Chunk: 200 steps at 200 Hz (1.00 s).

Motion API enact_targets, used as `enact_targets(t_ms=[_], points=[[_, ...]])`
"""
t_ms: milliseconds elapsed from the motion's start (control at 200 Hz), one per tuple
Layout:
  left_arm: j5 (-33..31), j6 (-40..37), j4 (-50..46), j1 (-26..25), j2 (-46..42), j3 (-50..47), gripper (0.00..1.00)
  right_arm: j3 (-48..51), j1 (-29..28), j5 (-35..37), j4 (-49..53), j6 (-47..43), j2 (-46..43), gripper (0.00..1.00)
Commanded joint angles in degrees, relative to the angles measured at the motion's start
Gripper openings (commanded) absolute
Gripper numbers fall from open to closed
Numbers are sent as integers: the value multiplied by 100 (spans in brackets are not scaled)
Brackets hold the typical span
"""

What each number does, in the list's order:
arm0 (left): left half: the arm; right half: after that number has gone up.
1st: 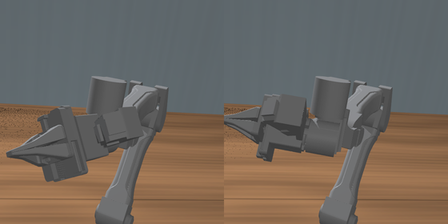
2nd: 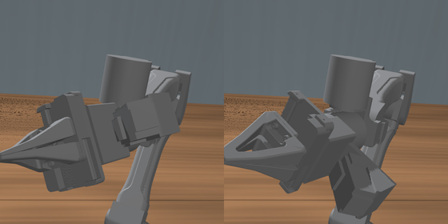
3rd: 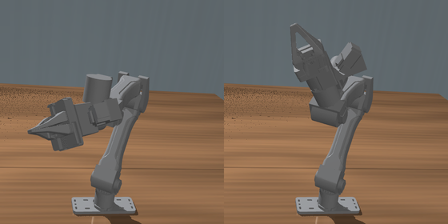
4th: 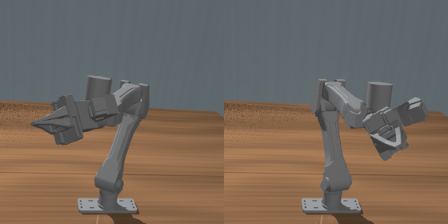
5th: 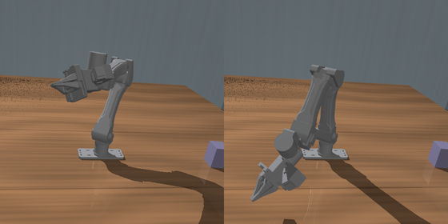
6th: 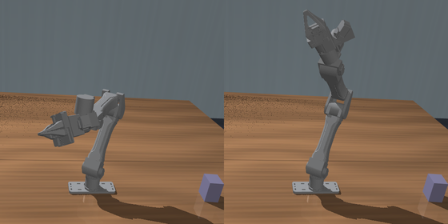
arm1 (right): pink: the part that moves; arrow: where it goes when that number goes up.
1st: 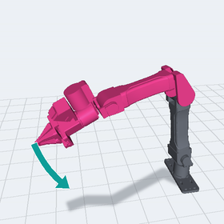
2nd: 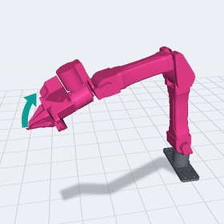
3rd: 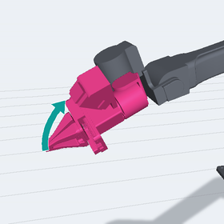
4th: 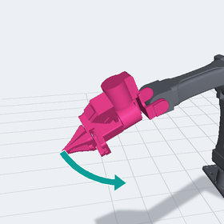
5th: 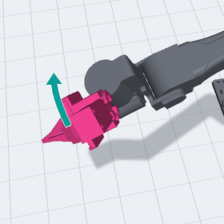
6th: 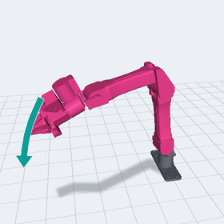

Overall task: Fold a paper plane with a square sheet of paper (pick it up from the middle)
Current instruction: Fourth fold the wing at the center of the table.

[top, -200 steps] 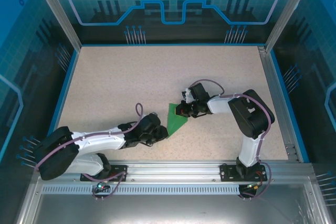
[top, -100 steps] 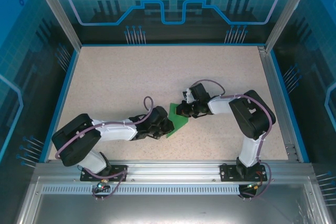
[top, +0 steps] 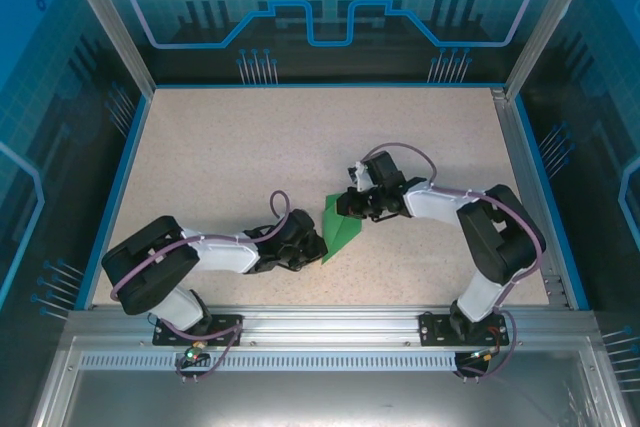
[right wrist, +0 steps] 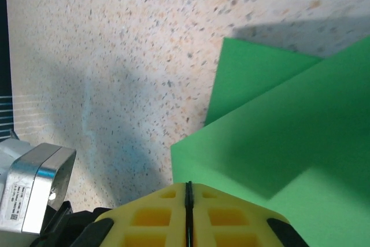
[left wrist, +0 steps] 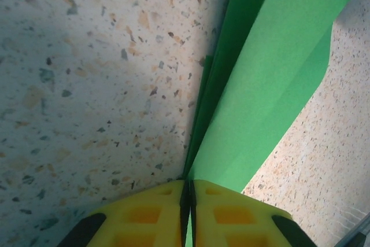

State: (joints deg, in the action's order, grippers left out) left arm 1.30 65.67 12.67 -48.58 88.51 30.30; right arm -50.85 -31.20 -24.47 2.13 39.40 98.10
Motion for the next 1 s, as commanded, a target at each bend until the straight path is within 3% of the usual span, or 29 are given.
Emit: enact_targets(t_ms=[0,305,630,995], points=[[-45,-29,-794,-62,135,-14,15,-120,-242,-117,-6,-51,350,8],[-70,-131,-795,-97,106,-118,15,14,-45,68,-408,175,1017,7],[-60,-748,-1274,-25,-1159,459,24,461,-43,99,-539,314,953,7],[309,-576,-447,191,-28,775,20,264,22,52,-346,306,929,7]])
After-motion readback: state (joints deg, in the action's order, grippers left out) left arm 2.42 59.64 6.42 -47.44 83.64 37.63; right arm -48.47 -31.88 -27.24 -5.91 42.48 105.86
